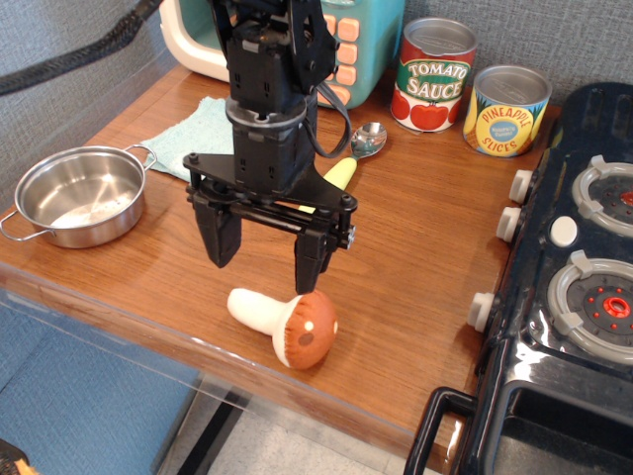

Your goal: Move the metal pot on top of the blue cloth.

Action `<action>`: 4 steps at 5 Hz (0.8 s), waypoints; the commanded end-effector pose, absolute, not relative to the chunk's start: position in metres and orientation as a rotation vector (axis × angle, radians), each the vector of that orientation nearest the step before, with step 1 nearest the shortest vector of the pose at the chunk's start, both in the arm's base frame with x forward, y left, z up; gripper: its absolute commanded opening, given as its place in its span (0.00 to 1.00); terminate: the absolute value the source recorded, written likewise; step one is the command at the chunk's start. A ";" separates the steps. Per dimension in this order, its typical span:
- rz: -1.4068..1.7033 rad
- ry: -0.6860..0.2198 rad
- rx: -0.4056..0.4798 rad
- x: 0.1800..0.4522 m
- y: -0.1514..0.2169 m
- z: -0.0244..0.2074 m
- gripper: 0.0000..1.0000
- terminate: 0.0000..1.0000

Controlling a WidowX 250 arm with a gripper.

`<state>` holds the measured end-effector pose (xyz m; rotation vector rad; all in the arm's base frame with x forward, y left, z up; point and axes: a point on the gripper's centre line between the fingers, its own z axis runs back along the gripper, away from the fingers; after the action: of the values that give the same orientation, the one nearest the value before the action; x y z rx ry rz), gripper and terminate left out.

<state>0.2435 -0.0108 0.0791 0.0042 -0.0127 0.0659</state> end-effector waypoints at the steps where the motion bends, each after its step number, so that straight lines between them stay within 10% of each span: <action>1: 0.066 -0.013 0.004 0.243 -0.011 0.079 1.00 0.00; 4: 0.108 -0.137 0.049 0.287 0.121 0.094 1.00 0.00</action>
<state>0.2827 0.1206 0.0780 0.0347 -0.0887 0.1118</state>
